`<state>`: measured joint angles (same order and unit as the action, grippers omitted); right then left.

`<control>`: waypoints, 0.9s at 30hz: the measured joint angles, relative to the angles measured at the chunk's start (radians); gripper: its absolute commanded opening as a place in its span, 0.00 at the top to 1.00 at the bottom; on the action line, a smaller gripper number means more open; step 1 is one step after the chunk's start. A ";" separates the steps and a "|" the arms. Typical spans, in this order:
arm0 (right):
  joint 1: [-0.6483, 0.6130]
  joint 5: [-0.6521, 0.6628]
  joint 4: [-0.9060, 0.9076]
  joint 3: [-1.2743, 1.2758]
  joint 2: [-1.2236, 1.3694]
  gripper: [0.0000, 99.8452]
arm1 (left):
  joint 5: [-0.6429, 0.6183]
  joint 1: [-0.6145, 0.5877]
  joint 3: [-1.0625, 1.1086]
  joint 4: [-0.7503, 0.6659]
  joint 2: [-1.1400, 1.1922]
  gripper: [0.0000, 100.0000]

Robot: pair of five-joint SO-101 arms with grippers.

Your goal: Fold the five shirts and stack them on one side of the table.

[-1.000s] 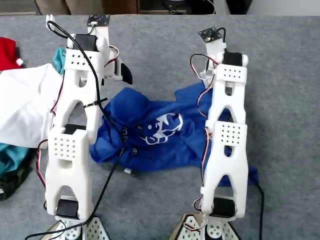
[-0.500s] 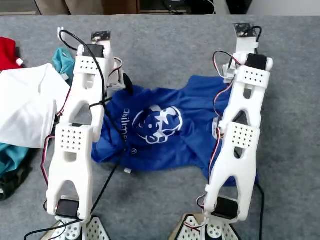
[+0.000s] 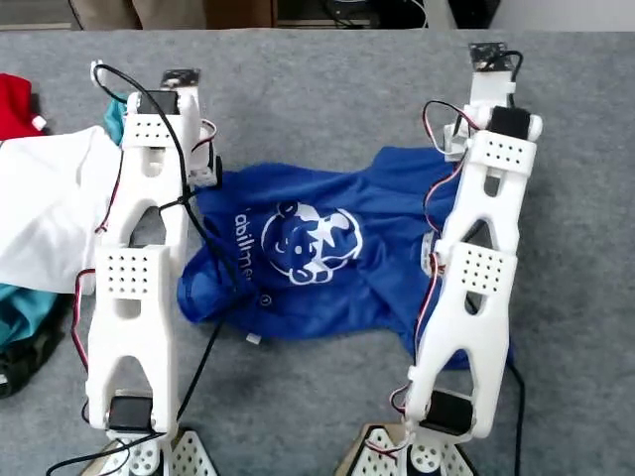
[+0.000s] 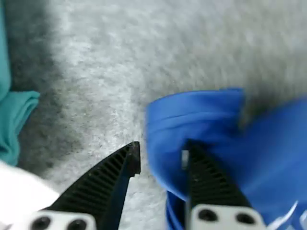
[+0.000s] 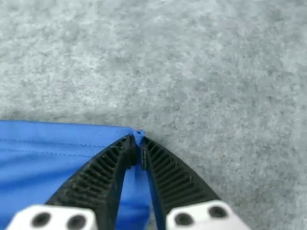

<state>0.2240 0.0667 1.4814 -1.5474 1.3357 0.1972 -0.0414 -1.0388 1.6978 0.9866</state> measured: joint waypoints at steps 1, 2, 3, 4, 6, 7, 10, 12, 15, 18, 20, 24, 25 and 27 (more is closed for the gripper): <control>0.008 -0.011 -0.002 0.000 0.000 0.99 | 0.049 0.000 0.000 0.014 0.000 0.94; 0.014 -0.018 -0.003 0.000 0.000 0.99 | 0.098 0.000 0.000 0.029 0.000 0.95; 0.017 -0.025 -0.003 0.000 0.000 0.99 | 0.144 -0.003 0.000 0.037 0.000 0.95; 0.020 -0.029 -0.003 0.000 0.000 0.99 | 0.183 -0.008 -0.002 0.040 0.000 0.95; 0.023 -0.032 -0.003 0.000 0.000 0.99 | 0.238 -0.028 -0.002 0.044 0.000 0.95; 0.023 -0.032 -0.003 0.000 0.000 0.99 | 0.259 -0.040 -0.002 0.044 0.000 0.95; 0.023 -0.032 -0.003 0.000 0.000 0.99 | 0.304 -0.069 -0.002 0.044 0.000 0.95; 0.023 -0.032 -0.003 0.000 0.000 0.99 | 0.316 -0.074 -0.002 0.044 0.000 0.95; 0.023 -0.032 -0.003 0.000 0.000 0.99 | 0.316 -0.072 -0.003 0.044 0.000 0.95; 0.023 -0.032 -0.003 0.000 0.000 0.99 | 0.232 -0.055 -0.057 0.044 0.000 0.95; 0.023 -0.032 -0.003 0.000 0.000 0.99 | 0.160 -0.049 -0.118 0.044 0.000 0.95; 0.025 -0.032 -0.003 0.000 0.000 0.99 | -0.029 -0.020 -0.252 0.044 0.000 0.95; 0.025 -0.032 -0.003 0.000 0.000 0.99 | -0.072 -0.009 -0.275 0.044 0.000 0.95; 0.025 -0.032 -0.005 0.000 0.000 0.99 | -0.115 0.014 -0.296 0.044 0.000 0.95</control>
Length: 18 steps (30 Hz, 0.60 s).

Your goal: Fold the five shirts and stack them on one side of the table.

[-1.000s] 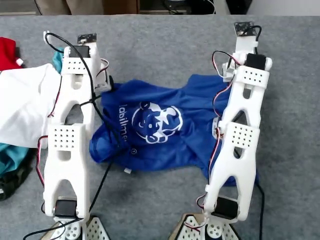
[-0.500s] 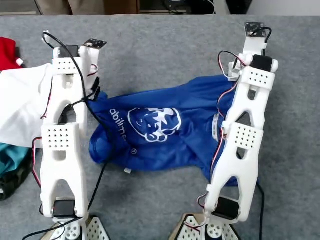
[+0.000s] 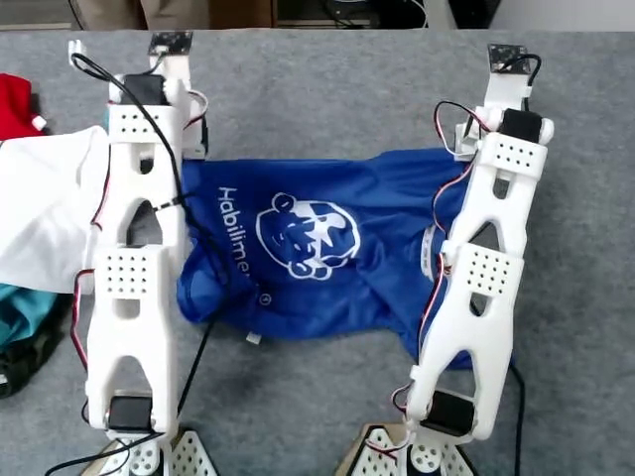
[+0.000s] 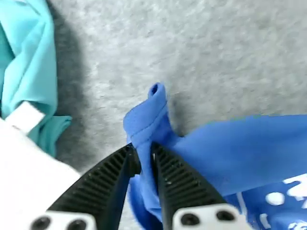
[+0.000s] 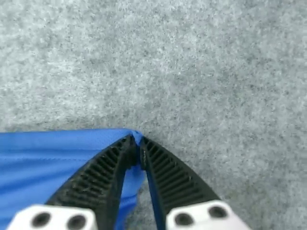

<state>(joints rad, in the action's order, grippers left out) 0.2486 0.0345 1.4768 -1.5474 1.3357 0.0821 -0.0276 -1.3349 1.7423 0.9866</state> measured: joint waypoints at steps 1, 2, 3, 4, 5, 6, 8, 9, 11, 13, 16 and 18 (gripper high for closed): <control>0.000 0.000 -0.002 0.000 0.000 0.99 | -0.014 0.012 -0.005 -0.006 0.000 0.95; 0.000 0.000 -0.003 0.000 0.000 0.99 | -0.026 0.023 -0.006 -0.011 0.000 0.93; 0.000 0.000 -0.005 0.000 0.000 0.99 | -0.031 0.034 -0.008 -0.014 0.000 0.91; 0.000 0.000 -0.005 0.000 0.000 0.99 | -0.035 0.040 -0.008 -0.014 0.008 0.88; 0.000 0.000 -0.006 0.000 0.000 0.99 | -0.037 0.041 -0.009 -0.015 0.018 0.85; 0.000 0.000 -0.008 0.000 0.000 0.99 | -0.038 0.041 -0.014 -0.017 0.031 0.82; 0.000 0.000 -0.008 0.000 0.000 0.99 | -0.052 0.034 -0.014 -0.017 0.052 0.80; 0.000 0.000 -0.008 0.000 0.000 0.99 | -0.071 0.028 -0.014 -0.017 0.061 0.80; 0.000 0.000 -0.008 0.000 0.000 0.99 | -0.110 0.003 -0.014 -0.017 0.078 0.80; 0.000 0.000 -0.008 0.000 0.000 0.99 | -0.132 -0.037 -0.014 -0.012 0.094 0.80; 0.000 0.000 -0.008 0.000 0.000 0.99 | -0.143 -0.100 -0.014 0.002 0.118 0.80; 0.000 0.000 -0.008 0.000 0.000 0.99 | -0.143 -0.135 -0.014 0.005 0.123 0.80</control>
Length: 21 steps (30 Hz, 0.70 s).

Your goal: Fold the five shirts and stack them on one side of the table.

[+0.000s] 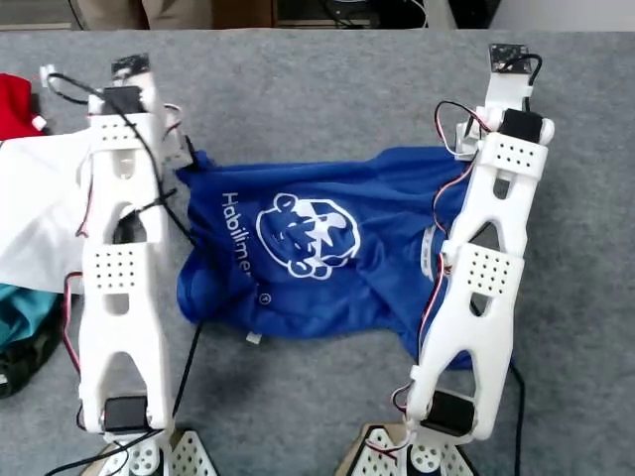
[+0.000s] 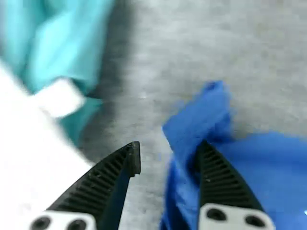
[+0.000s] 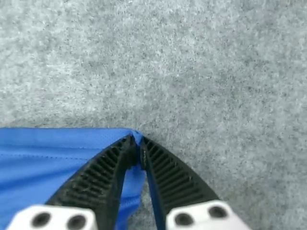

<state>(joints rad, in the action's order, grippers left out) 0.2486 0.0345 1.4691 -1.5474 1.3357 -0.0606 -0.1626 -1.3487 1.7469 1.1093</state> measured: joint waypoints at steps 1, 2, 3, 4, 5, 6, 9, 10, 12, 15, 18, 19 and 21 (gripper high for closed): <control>0.000 0.000 0.000 0.000 0.000 0.99 | -0.002 -0.012 0.000 0.000 0.000 0.80; 0.000 0.000 -0.003 0.000 0.000 0.99 | -0.002 -0.018 0.000 0.000 0.000 0.80; 0.000 0.000 -0.009 0.000 0.000 0.99 | 0.003 -0.020 0.000 0.000 0.000 0.80; 0.000 0.000 -0.012 0.000 0.000 0.99 | 0.018 -0.020 0.000 0.000 0.000 0.80; 0.000 0.000 -0.014 0.000 0.000 0.99 | 0.032 -0.020 0.000 0.000 0.000 0.80; 0.000 0.000 -0.017 0.000 0.000 0.99 | 0.044 -0.018 0.000 0.000 -0.002 0.80; 0.000 0.000 -0.017 0.000 0.000 0.99 | 0.055 0.014 0.000 0.000 -0.032 0.80; 0.000 0.000 -0.017 0.000 0.000 0.99 | 0.057 0.031 -0.008 0.000 -0.049 0.80; 0.000 0.000 -0.017 0.000 0.000 0.99 | 0.057 0.064 -0.031 -0.028 -0.075 0.80; 0.000 0.000 -0.017 0.000 0.000 0.99 | 0.057 0.103 -0.037 -0.140 -0.087 0.80; 0.000 0.000 -0.017 0.000 0.000 0.99 | 0.057 0.129 -0.025 -0.292 -0.080 0.80; 0.000 0.000 -0.017 0.000 0.000 0.99 | 0.057 0.135 -0.023 -0.322 -0.075 0.80; 0.000 0.000 -0.017 0.000 0.000 0.99 | 0.057 0.147 -0.014 -0.342 -0.058 0.80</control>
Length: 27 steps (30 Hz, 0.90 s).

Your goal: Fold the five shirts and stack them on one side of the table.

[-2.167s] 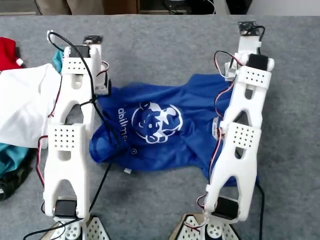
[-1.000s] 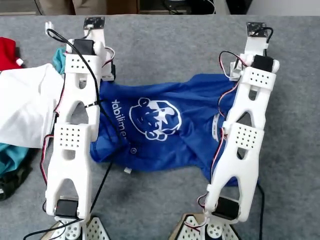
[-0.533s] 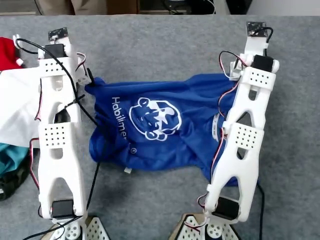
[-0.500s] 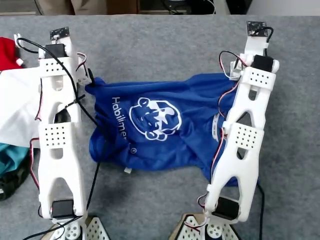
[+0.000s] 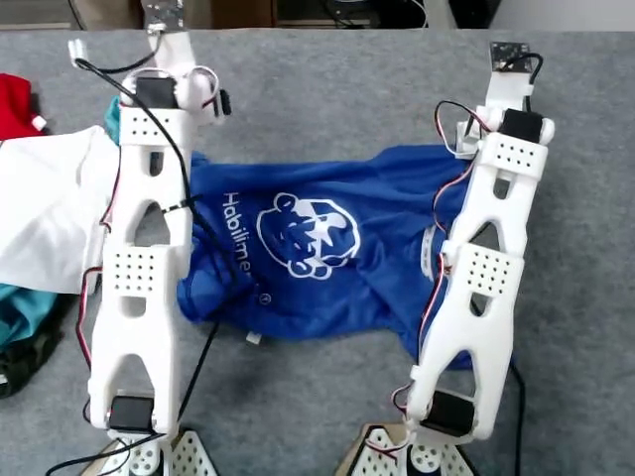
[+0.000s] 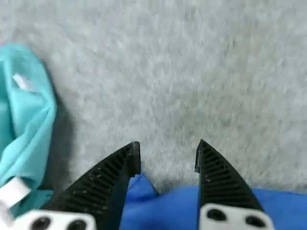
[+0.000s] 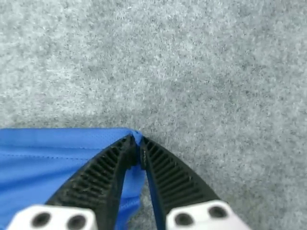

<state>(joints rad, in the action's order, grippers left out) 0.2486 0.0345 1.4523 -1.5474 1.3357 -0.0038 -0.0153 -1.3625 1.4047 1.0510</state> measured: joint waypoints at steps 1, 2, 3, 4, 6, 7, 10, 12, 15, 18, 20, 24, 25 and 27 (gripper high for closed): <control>0.000 0.000 0.000 0.000 0.000 0.99 | 0.000 0.003 0.009 -0.002 0.012 0.80; 0.000 0.000 0.000 0.000 0.000 0.99 | 0.000 0.006 0.018 -0.002 0.023 0.80; 0.000 0.000 0.000 0.000 0.000 0.99 | 0.000 0.006 0.028 -0.002 0.034 0.80; 0.000 0.000 0.000 0.000 0.000 0.99 | 0.000 0.006 0.037 -0.002 0.041 0.80; 0.000 0.000 0.000 0.000 0.000 0.99 | 0.000 0.002 0.057 0.009 0.061 0.80; 0.000 0.000 0.000 0.000 0.000 0.99 | 0.000 -0.003 0.068 0.018 0.072 0.80; 0.000 0.000 0.000 0.000 0.000 0.99 | 0.000 -0.035 0.086 0.052 0.104 0.80; 0.000 0.000 0.000 0.000 0.000 0.99 | 0.000 -0.061 0.087 0.083 0.120 0.80; 0.000 0.000 0.000 0.000 0.000 0.99 | 0.000 -0.084 0.087 0.114 0.132 0.80; 0.000 0.000 0.000 0.000 0.000 0.99 | 0.000 -0.086 0.086 0.126 0.132 0.80; 0.000 0.000 0.000 0.000 0.000 0.99 | 0.000 -0.087 0.086 0.126 0.132 0.80; 0.000 0.000 0.000 0.000 0.000 0.99 | 0.000 -0.087 0.087 0.126 0.132 0.81; 0.000 0.000 0.000 0.000 0.000 0.99 | 0.000 -0.087 0.087 0.126 0.132 0.83; 0.000 0.000 0.000 0.000 0.000 0.99 | 0.000 -0.084 0.087 0.126 0.132 0.85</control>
<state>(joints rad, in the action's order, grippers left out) 0.2486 0.0345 1.4523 -1.5474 1.3357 -0.0038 -0.0997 -1.2750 1.5305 1.1830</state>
